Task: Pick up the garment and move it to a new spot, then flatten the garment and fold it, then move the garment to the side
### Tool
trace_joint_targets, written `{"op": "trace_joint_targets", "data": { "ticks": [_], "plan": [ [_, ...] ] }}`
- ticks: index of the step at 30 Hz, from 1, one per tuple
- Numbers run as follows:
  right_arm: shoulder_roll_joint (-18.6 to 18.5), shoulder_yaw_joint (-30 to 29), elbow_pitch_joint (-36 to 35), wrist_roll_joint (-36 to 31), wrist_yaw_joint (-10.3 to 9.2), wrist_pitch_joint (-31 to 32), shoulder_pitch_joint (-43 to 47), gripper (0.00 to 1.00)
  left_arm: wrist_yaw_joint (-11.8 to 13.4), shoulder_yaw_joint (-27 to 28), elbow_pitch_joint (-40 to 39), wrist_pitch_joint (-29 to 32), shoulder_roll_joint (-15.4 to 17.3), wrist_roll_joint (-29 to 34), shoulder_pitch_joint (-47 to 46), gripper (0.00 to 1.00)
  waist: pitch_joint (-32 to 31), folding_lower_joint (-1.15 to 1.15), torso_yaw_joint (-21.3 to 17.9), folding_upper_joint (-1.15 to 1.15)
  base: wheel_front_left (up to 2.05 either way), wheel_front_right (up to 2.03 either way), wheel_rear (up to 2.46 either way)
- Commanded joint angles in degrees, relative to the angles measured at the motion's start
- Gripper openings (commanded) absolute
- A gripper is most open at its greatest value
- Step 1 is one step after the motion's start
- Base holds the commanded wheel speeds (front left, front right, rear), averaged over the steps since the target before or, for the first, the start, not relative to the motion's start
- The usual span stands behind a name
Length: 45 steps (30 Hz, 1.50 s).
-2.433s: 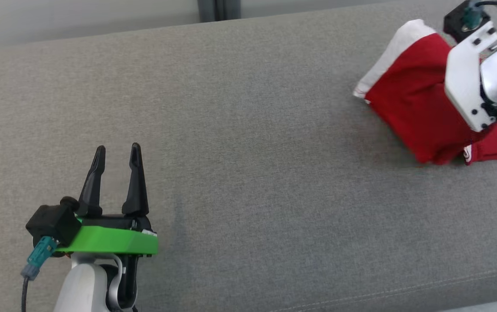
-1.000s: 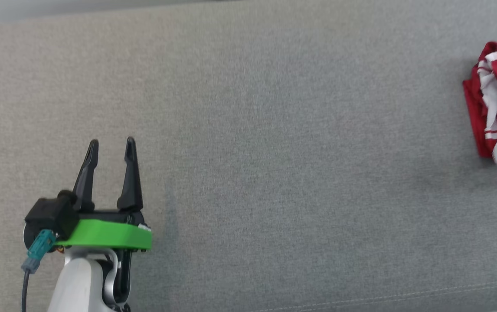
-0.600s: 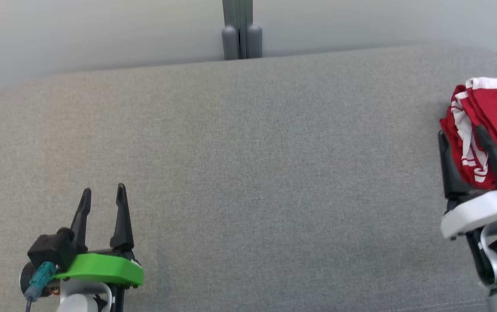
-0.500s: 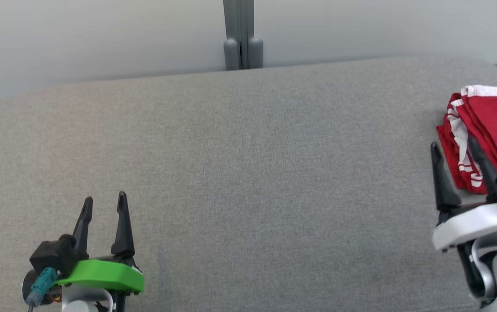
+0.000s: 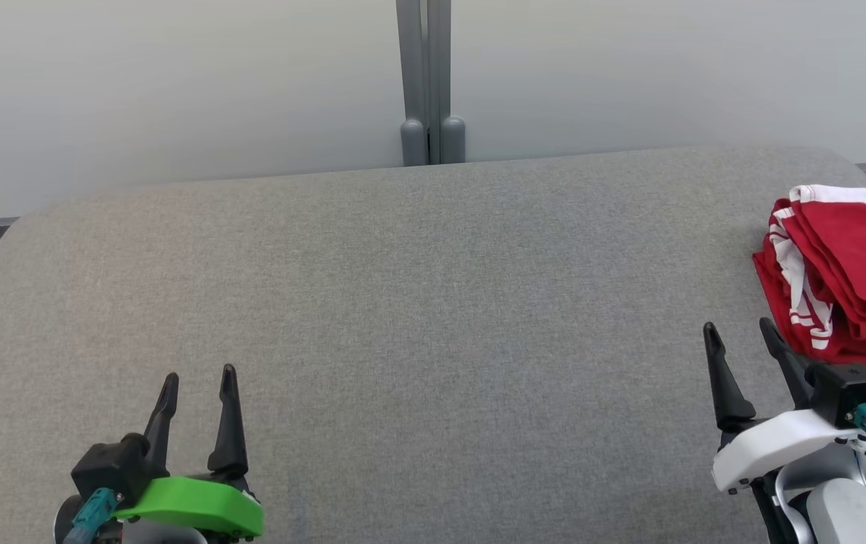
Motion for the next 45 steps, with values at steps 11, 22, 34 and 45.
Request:
{"op": "trace_joint_targets", "data": {
  "ticks": [11,22,34,45],
  "plan": [
    [-0.8,1.9,3.2,0.9,-0.1,-1.0,-2.0,1.0,0.6,-0.8,-0.2,0.0,0.1,-1.1,1.2,1.0,0.0,0.0,0.2,0.0,0.0,0.0,0.0],
    [-0.9,2.6,4.7,1.1,-0.1,-1.4,-2.9,1.0,0.6,-0.8,-0.6,0.0,0.1,-1.3,0.4,1.0,0.8,0.0,0.2,0.0,0.0,0.0,0.0],
    [0.4,2.3,7.1,4.4,0.01,-0.1,-0.8,0.0,0.5,-0.2,1.5,1.1,-0.2,-4.6,1.3,0.0,1.1,0.0,0.1,0.0,0.0,0.0,0.0],
    [1.3,1.1,5.7,16.5,0.0,2.5,-0.8,0.0,0.3,1.0,0.6,4.3,-0.2,-15.8,0.6,0.0,1.3,0.0,-0.1,0.0,0.0,0.0,0.0]
  ]
}}
